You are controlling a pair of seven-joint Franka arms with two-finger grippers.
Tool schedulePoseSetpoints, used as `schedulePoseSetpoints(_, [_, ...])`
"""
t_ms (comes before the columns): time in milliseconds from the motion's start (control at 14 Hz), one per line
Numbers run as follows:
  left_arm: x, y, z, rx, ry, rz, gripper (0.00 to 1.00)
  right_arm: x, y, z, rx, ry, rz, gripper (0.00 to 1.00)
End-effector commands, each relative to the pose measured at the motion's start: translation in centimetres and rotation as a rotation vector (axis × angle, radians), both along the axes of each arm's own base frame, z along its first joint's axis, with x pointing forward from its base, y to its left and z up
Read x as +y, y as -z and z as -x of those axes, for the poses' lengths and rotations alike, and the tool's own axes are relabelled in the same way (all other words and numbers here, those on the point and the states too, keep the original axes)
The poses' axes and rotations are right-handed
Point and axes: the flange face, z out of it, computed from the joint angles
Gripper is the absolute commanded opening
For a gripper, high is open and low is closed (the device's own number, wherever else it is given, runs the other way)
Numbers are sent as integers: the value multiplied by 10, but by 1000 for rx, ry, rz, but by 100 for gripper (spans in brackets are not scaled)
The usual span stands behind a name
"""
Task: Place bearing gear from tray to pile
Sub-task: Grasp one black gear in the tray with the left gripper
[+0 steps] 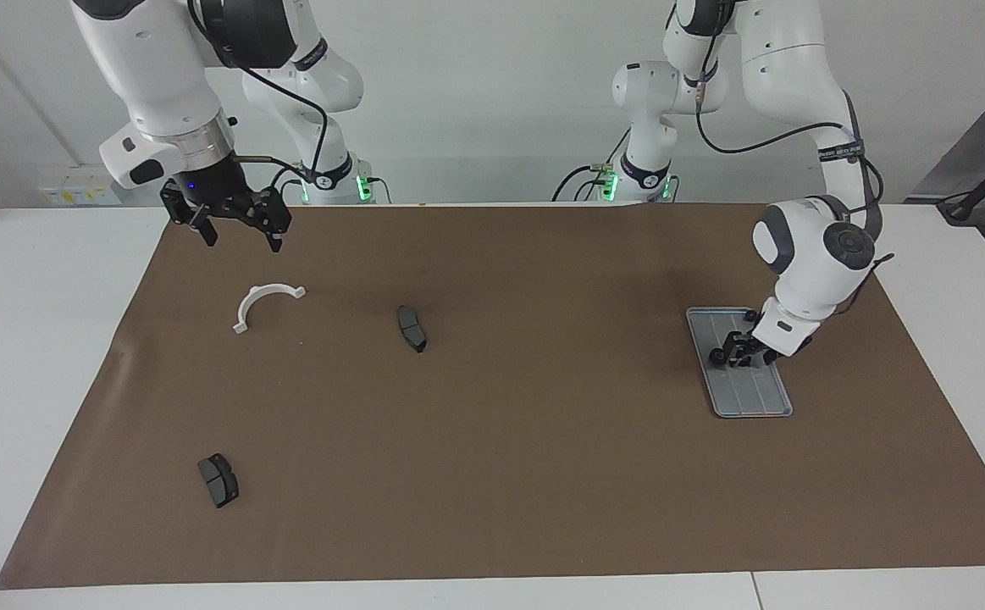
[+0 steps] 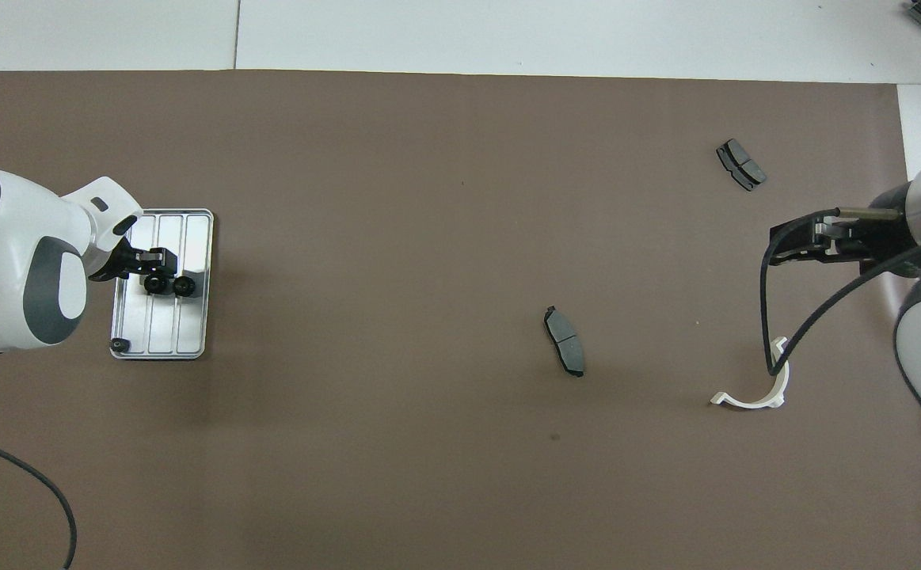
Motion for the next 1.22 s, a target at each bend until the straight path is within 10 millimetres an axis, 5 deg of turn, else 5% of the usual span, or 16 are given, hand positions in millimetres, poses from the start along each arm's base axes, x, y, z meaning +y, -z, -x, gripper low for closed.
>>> schedulePoseSetpoints(0, [5,1,9,-23,-12,14,58,-3,-1,2,-10,17,-20,100])
schedulePoseSetpoints(358, [7,13,18,-32,-17,13,51,-4,-1,2,-11,19,-21,100])
schedulePoseSetpoints(931, [9,14,20,-17,-22,14,17,-5,-1,2,-11,19,-21,100])
schedulePoseSetpoints(1145, [7,-7,2,-14,-19,14,14,-4,0,2,-7,17,-20,100])
